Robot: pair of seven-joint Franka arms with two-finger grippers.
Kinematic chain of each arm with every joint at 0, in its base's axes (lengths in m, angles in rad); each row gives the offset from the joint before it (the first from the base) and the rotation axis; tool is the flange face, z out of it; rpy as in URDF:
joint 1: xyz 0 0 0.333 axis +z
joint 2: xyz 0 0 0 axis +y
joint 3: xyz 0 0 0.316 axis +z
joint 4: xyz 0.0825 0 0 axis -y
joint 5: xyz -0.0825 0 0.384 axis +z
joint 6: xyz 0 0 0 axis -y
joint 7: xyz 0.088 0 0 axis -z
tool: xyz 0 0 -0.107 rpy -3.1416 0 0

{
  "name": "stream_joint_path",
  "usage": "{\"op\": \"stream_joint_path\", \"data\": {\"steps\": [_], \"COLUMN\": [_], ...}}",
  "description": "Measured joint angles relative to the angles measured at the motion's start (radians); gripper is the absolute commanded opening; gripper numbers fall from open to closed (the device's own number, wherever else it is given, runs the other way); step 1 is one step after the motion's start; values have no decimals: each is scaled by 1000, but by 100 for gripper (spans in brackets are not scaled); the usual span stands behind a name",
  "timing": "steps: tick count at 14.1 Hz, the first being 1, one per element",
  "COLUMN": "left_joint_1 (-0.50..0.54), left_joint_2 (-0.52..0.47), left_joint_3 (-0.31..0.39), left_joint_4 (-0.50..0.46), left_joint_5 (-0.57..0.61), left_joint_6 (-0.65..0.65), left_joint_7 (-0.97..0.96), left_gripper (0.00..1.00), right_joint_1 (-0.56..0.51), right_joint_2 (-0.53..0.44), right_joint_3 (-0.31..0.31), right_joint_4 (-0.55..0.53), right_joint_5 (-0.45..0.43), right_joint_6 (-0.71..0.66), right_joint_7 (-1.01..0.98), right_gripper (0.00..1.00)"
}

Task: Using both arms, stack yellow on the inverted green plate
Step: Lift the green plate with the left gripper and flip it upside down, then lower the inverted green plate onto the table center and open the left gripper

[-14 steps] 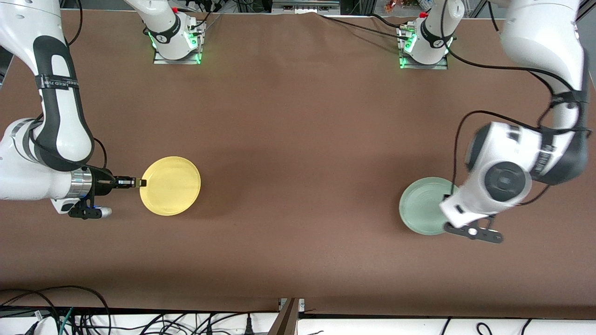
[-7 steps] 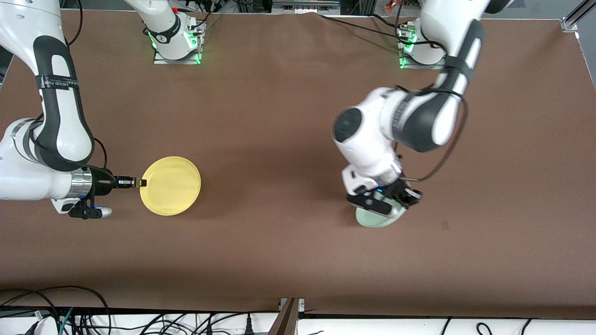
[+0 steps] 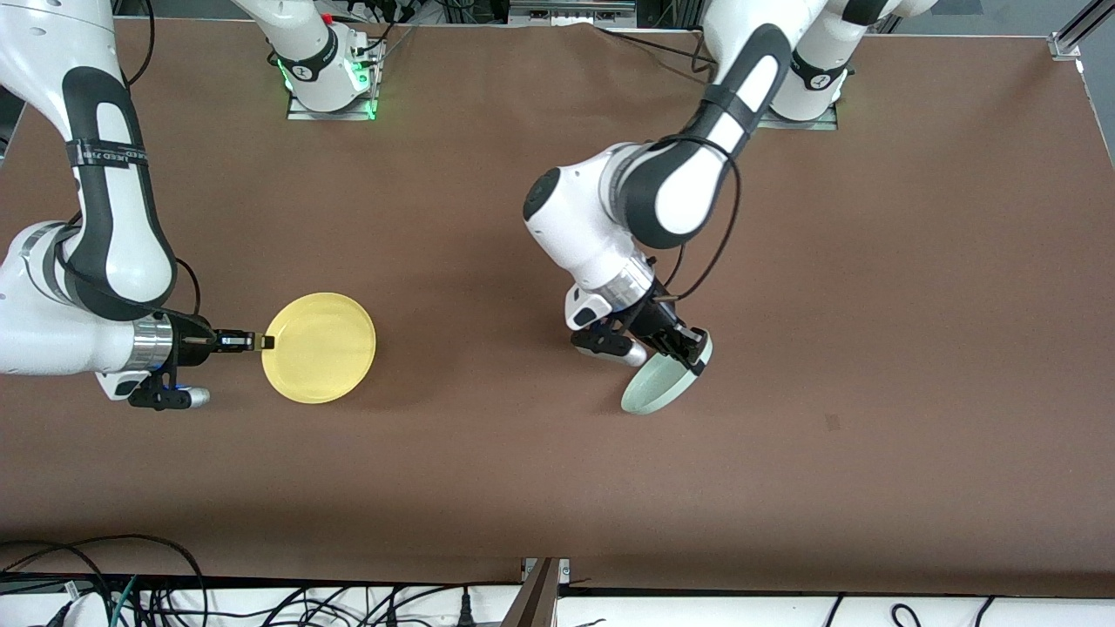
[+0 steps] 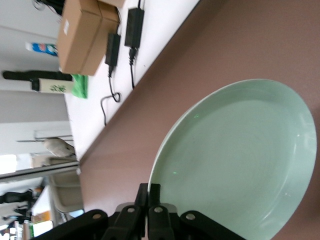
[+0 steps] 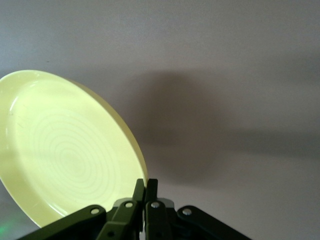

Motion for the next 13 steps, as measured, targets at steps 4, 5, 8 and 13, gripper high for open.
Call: {"op": "stream_joint_path", "data": {"steps": [4,5,8,13], "left_joint_1": [-172,-198,-272,-368], "left_joint_2": [111,127,172,222], "left_joint_3": [31,48,98,113], "left_joint_4": [1,1,2,4], "left_joint_5": [138,152,191,213], "left_joint_6": [-119,-136,-167,-239], "left_joint_7": [-165,-181,-214,-302], "left_gripper": [0,0,0,19], "right_joint_1": [0,0,0,1], "right_joint_2": [1,1,1,2], "right_joint_3": [0,0,0,0], "right_joint_4": [0,0,0,-3], "right_joint_5": [0,0,0,0], "right_joint_6": [-1,-1,-2,-4], "right_joint_7": [0,0,0,-1], "right_gripper": [0,0,0,0]}}
